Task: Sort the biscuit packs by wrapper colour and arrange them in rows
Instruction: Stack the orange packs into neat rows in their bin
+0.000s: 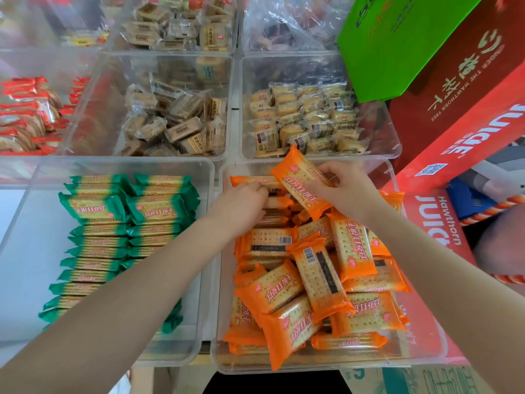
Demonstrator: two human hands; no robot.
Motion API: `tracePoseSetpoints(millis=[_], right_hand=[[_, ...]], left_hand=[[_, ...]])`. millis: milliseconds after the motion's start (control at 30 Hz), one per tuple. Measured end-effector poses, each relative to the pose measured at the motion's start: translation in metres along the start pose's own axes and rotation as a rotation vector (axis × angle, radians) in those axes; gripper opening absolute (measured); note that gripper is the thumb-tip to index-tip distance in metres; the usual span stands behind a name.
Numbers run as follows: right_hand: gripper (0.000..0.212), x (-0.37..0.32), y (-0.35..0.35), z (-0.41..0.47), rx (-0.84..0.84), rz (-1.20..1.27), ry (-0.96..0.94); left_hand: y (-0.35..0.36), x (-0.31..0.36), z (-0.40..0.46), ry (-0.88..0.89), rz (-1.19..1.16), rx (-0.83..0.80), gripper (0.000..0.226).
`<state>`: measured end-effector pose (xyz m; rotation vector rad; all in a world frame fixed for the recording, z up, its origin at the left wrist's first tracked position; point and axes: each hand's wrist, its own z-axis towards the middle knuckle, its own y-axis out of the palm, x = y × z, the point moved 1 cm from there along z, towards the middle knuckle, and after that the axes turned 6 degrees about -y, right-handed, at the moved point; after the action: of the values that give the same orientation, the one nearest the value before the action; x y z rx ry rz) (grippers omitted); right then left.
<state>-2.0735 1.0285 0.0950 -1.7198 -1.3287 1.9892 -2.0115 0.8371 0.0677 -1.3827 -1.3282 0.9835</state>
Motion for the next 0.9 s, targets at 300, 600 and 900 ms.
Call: tracePoseSetpoints(millis=[300,600,900], right_hand=[[0.027,0.005,-0.004,-0.005,0.011,0.042,0.009],[0.023,0.001,-0.007,-0.007,-0.016,0.066,-0.005],[0.023,-0.006,-0.016,-0.014,0.053,0.074,-0.010]], left_hand=[[0.014,0.005,0.002,-0.066,-0.066,-0.064,0.027],[0.002,0.010,0.014,-0.149,-0.073,-0.299,0.017],[-0.017,-0.002,0.006,0.005,-0.008,-0.217,0.028]])
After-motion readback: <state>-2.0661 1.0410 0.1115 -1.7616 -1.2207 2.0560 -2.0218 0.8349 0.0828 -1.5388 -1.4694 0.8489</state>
